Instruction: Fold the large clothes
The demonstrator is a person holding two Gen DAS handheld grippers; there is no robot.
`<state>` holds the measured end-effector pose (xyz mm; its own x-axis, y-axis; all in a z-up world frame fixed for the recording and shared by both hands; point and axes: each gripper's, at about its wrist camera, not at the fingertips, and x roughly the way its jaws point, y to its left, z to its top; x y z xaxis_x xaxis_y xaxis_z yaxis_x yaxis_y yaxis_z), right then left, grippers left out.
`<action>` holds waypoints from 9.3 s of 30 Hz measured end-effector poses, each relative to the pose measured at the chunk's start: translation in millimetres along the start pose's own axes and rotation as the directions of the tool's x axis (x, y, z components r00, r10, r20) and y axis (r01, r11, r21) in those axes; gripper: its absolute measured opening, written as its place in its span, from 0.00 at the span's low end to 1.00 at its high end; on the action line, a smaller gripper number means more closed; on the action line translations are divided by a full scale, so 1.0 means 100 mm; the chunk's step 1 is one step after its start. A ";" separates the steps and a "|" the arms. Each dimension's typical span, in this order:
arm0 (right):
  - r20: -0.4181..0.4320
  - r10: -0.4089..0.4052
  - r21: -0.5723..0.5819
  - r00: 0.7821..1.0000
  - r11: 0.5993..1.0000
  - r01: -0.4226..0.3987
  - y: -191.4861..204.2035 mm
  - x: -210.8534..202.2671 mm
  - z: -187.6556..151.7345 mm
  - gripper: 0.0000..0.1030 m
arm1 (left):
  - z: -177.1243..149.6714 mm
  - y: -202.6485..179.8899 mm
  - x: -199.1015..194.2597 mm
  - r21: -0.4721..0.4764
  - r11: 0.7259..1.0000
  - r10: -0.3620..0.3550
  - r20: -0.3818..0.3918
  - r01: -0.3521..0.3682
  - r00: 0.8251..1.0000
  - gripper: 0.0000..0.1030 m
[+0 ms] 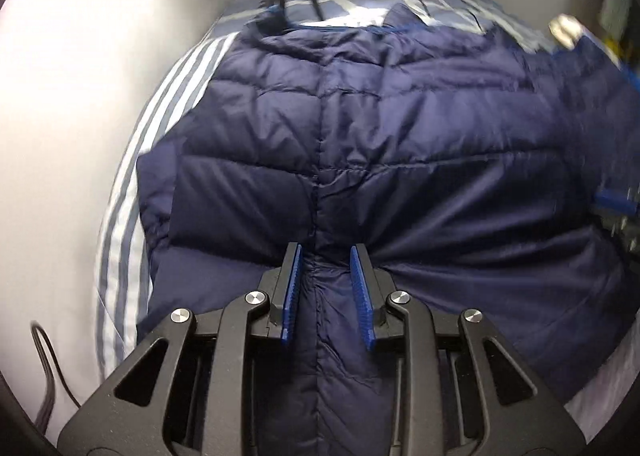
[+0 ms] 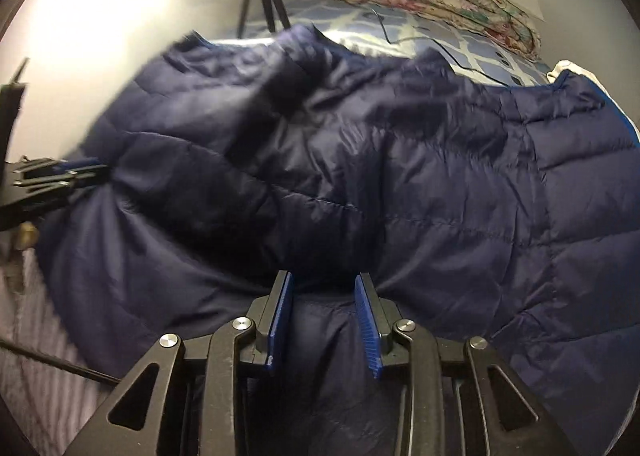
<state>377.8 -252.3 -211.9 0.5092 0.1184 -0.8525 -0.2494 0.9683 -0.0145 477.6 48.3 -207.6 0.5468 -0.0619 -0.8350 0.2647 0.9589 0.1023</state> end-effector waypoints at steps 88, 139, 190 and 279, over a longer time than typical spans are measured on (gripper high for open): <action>0.197 0.301 -0.075 0.933 0.953 -0.292 1.68 -1.14 0.84 0.08 | -2.39 -0.08 -1.62 -0.559 0.810 -0.098 0.166 0.175 0.981 0.22; 0.200 0.199 -0.036 0.960 0.980 -0.196 0.10 -0.12 1.79 0.39 | -0.62 1.02 -0.80 -0.469 0.877 0.197 0.154 -0.103 0.968 0.22; -0.090 0.676 0.312 0.731 0.716 -0.624 -0.25 0.15 0.48 0.17 | 0.07 1.73 0.15 -0.460 0.827 -0.397 -0.067 0.325 0.915 0.68; 0.154 0.185 0.121 0.971 0.971 -0.205 -3.29 -2.74 0.47 0.17 | 2.41 -2.64 -1.23 -0.139 0.739 -0.642 0.152 0.660 0.751 0.09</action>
<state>359.3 -593.4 51.2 0.5750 0.3282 -0.7494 -0.2465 0.9429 0.2239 531.6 -263.7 -1.6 0.3613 -0.7043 -0.6111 0.4457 0.7061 -0.5503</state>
